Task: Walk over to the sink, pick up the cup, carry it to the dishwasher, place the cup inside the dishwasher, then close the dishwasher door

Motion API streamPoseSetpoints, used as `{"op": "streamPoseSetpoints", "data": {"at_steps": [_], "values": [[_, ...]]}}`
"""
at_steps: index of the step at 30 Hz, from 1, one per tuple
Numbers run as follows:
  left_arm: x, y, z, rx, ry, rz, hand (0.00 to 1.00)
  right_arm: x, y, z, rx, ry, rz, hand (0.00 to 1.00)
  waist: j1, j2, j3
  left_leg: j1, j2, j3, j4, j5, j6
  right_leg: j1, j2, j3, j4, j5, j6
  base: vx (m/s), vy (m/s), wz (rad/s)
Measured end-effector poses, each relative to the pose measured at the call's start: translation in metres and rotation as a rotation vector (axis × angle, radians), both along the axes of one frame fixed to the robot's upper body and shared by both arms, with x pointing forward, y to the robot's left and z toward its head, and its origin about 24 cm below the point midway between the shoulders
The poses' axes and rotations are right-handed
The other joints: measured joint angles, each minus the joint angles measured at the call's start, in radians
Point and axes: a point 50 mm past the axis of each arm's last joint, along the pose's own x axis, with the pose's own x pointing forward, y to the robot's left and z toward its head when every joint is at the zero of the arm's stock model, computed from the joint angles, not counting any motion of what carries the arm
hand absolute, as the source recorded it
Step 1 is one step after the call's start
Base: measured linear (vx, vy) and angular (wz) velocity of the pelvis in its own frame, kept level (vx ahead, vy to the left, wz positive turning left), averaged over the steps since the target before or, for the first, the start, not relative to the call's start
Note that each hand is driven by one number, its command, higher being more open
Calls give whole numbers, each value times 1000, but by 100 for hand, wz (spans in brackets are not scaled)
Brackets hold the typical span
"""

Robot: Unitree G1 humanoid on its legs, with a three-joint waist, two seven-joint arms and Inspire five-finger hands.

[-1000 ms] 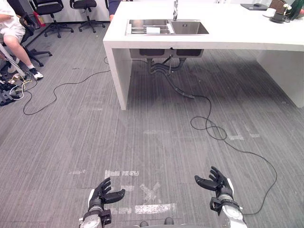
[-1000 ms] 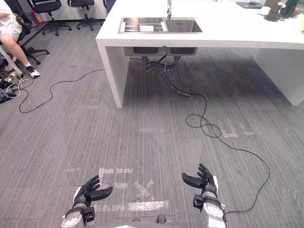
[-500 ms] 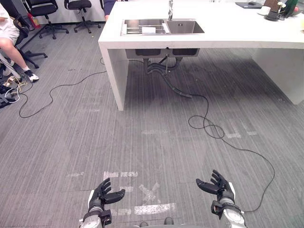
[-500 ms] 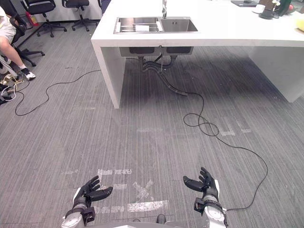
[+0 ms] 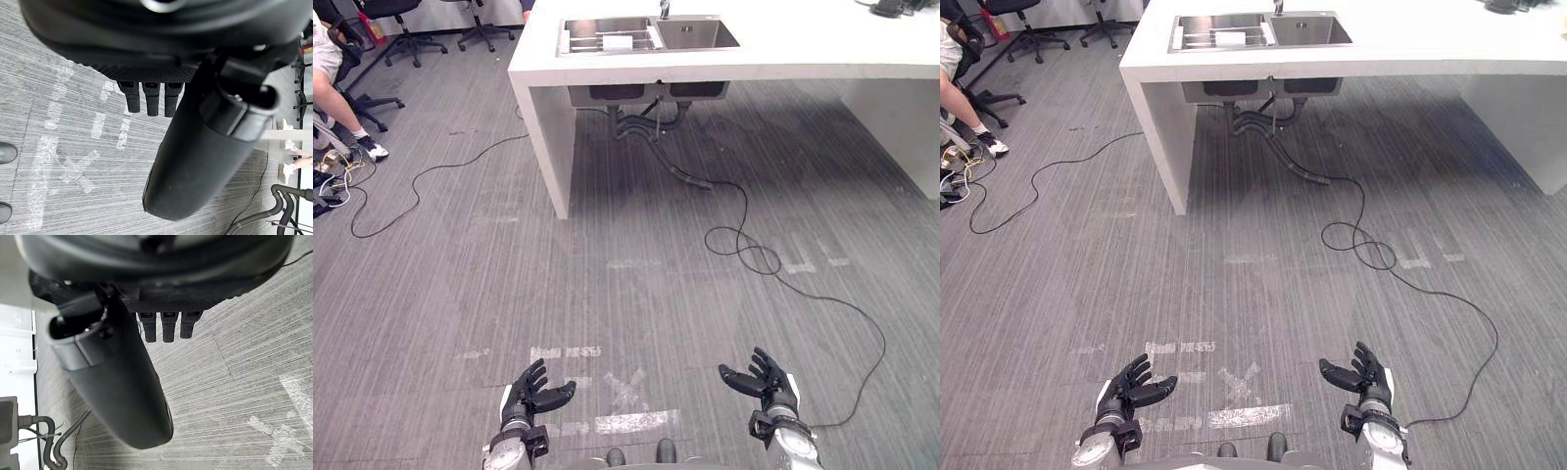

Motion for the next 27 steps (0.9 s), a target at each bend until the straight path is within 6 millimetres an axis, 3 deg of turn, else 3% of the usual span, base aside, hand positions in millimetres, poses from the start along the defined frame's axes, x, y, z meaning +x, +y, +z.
{"op": "streamPoseSetpoints", "data": {"at_steps": [2,4,8,10,13,14,15,17,18,19,21,24,26,27], "values": [[4,-1,5,-10,-33,10,90,1,-1,1,-4,-2,-1,90,5,-1,5,-18,-1,6,47,-39,7,-46,-7,5,93,-58,11,103,55,-10],[7,-4,7,-5,-46,-7,90,7,-1,3,-8,-15,1,90,6,-2,33,-4,-13,19,109,-97,23,-127,-32,12,350,-160,42,143,90,-13],[10,-11,10,-3,-61,-41,90,11,5,4,-6,-24,26,90,-1,-20,71,71,-35,-1,140,-153,46,-251,-92,-41,733,-190,70,174,47,13],[10,-16,9,-11,-59,-55,90,14,7,7,-9,-38,43,90,-8,-22,73,106,-37,-25,160,-197,42,-301,-125,-68,790,-246,66,308,16,34],[19,-19,13,-15,-84,-64,90,21,6,11,-15,-60,60,90,-26,-11,83,144,-10,-73,142,-218,24,-386,-126,-93,701,-262,63,416,-82,46],[23,-19,15,-14,-98,-68,90,22,3,10,-23,-48,70,90,-25,-4,87,161,14,-83,134,-228,4,-409,-105,-96,581,-218,49,587,-170,47],[23,-15,15,0,-95,-68,90,18,3,8,-29,-29,80,90,-28,-20,81,194,16,-92,133,-251,-40,-395,-104,-100,454,-10,-2,538,-154,35],[22,-19,10,-15,-72,-53,90,17,-3,5,-41,0,83,90,-23,17,70,198,73,-91,188,-256,-76,-359,-70,-139,459,-63,-59,577,-172,6],[25,-22,11,-25,-81,-41,90,20,-2,7,-43,-10,86,90,-27,23,75,166,94,-84,289,-220,-95,-311,-49,-151,426,-74,-63,559,-170,5],[27,-25,11,-34,-86,-37,90,21,-2,8,-44,-16,88,90,-29,24,78,138,102,-81,377,-188,-91,-274,-40,-157,400,-79,-66,643,-211,20],[29,-39,13,-79,-109,-28,90,15,5,9,-44,-27,110,90,-18,22,89,-23,177,-61,838,44,-91,-74,-15,-160,265,-83,-72,595,-160,10],[34,-50,21,-107,-156,-33,90,26,13,21,-39,-106,109,90,9,-1,101,-212,258,5,1019,-16,-73,76,-9,-117,159,-91,-84,337,-49,-29],[37,-51,26,-111,-184,-41,90,31,18,24,-31,-133,107,90,19,3,98,-291,268,13,942,-37,-68,118,-12,-105,119,-95,-90,271,35,-27],[38,-52,28,-110,-195,-47,90,30,19,23,-23,-128,101,90,31,-1,101,-327,256,34,794,-59,-71,155,-25,-91,86,-102,-91,306,135,-17]]}}
